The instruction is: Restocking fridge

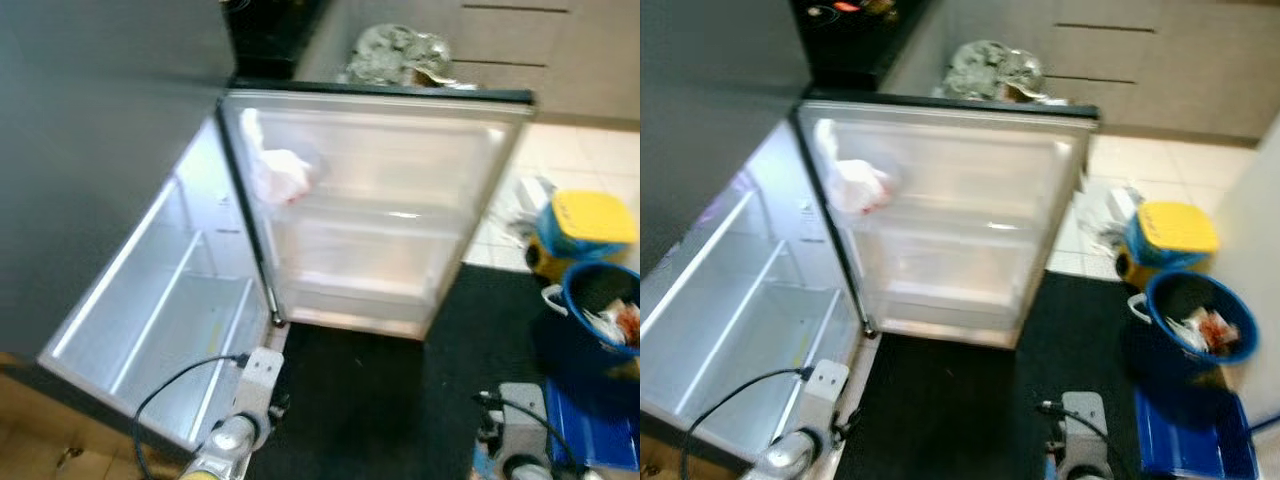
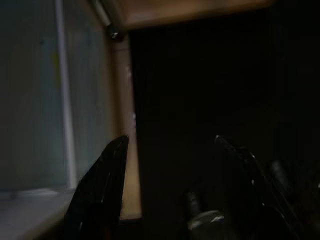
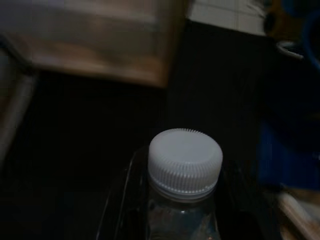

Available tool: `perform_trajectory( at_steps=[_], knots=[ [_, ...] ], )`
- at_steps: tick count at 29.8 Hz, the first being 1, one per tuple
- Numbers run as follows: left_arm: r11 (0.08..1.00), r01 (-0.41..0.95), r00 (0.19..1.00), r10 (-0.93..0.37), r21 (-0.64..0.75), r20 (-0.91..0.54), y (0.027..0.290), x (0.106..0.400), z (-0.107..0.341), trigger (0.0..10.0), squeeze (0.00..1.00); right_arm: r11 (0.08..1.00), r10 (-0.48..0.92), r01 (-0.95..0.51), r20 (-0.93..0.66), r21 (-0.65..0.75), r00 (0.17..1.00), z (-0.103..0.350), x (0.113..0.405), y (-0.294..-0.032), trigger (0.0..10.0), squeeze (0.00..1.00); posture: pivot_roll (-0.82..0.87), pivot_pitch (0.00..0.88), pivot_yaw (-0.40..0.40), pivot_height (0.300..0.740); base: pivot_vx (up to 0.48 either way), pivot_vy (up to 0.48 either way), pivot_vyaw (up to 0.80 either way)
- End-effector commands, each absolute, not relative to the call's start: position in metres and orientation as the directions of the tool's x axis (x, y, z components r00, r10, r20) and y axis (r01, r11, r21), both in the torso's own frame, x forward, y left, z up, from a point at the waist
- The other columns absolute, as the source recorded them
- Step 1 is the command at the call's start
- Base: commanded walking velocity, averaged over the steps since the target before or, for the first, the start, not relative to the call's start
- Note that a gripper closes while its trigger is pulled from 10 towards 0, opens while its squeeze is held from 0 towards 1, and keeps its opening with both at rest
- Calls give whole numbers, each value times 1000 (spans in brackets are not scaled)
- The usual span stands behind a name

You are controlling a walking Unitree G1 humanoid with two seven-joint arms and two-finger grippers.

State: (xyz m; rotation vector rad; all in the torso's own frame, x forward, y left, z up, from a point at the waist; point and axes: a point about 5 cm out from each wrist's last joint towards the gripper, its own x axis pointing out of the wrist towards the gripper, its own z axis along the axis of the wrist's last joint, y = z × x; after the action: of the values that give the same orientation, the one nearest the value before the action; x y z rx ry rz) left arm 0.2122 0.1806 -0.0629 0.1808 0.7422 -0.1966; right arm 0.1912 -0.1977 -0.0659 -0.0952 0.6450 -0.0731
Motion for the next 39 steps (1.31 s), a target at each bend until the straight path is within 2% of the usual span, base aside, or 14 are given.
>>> perform_trajectory(
  at_steps=[1,15,33,39],
  knots=[
    [961,262,740,-143,85,-657,170,221,-58,10000,0,987,-144,71,-621,-141,770,-71,177,-213,10000,0,-75,49,8,740,435,0,0],
    [961,262,739,-143,85,-658,169,221,-58,10000,0,987,-144,71,-621,-141,771,-71,177,-213,10000,0,-74,49,8,740,380,0,0],
    [955,283,733,-158,85,-661,166,220,-59,10000,0,987,-142,67,-617,-143,774,-70,179,-212,10000,0,-74,46,12,740,0,0,0],
    [955,283,731,-158,84,-664,166,219,-59,10000,0,987,-132,58,-567,-147,813,-62,192,-209,10000,0,-74,47,12,740,0,0,0]
  ],
)
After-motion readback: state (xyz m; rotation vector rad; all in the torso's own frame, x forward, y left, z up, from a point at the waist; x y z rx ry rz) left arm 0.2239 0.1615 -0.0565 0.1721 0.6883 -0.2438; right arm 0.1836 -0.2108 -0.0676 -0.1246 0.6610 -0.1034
